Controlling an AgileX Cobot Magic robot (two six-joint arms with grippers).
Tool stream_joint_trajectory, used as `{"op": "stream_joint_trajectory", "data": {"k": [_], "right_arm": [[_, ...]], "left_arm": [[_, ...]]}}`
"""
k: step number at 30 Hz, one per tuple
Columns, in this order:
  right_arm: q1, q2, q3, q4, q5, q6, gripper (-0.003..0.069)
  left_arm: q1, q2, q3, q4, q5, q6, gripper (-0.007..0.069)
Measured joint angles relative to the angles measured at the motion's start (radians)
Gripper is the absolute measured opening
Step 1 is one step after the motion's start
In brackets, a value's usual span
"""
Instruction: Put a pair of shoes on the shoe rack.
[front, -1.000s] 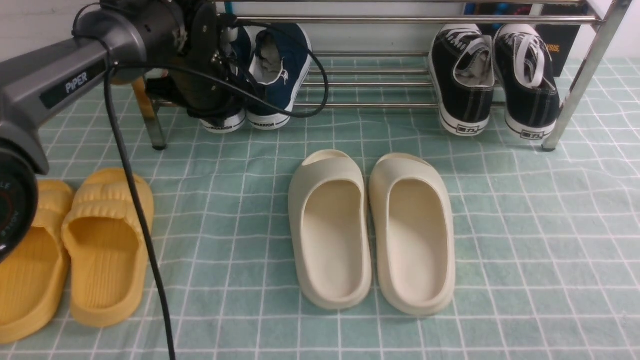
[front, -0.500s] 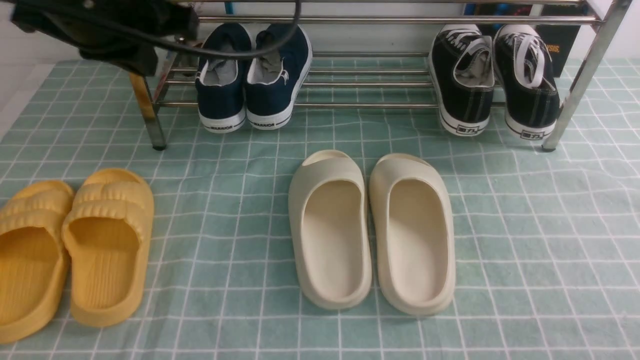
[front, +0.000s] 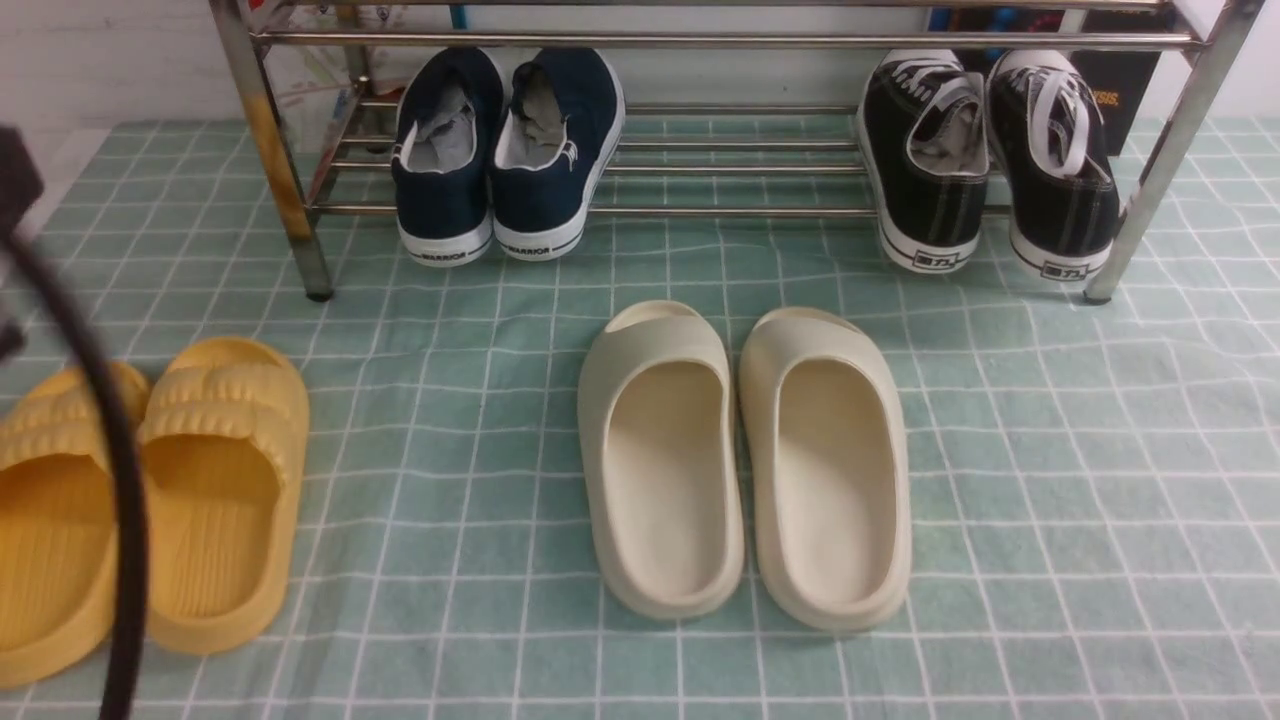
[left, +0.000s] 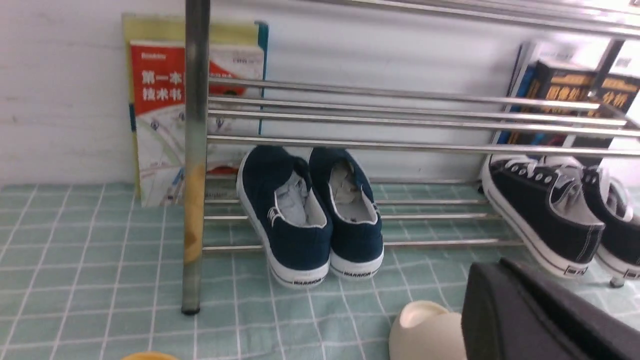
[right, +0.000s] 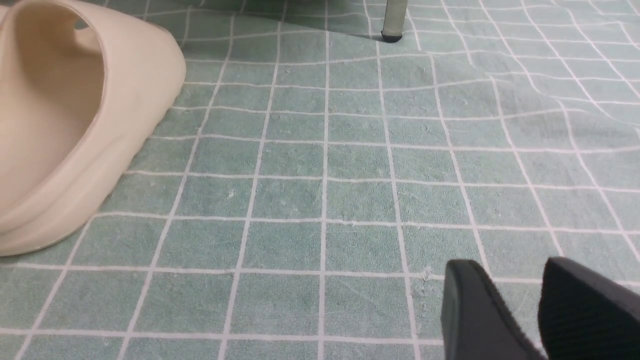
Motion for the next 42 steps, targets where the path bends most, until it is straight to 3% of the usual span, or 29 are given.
{"op": "stream_joint_trajectory", "data": {"k": [5, 9, 15, 20, 31, 42], "right_arm": [[0.0, 0.0, 0.0, 0.0, 0.0, 0.0, 0.0239], [0.0, 0.0, 0.0, 0.0, 0.0, 0.0, 0.0239], [-0.003, -0.001, 0.0, 0.0, 0.0, 0.0, 0.0239], [-0.007, -0.001, 0.0, 0.0, 0.0, 0.0, 0.0239], [-0.007, -0.001, 0.0, 0.0, 0.0, 0.0, 0.0239], [-0.007, -0.001, 0.0, 0.0, 0.0, 0.001, 0.0239]], "left_arm": [[0.0, -0.295, 0.325, 0.002, -0.228, 0.0, -0.0013], [0.0, -0.464, 0.518, 0.002, -0.288, 0.0, -0.0013], [0.0, -0.47, 0.649, 0.0, -0.311, 0.0, -0.0013], [0.0, -0.453, 0.653, -0.001, -0.245, 0.0, -0.0013], [0.107, -0.476, 0.656, -0.043, 0.15, -0.039, -0.0013], [0.129, -0.476, 0.656, -0.044, 0.17, -0.004, -0.0013]]}}
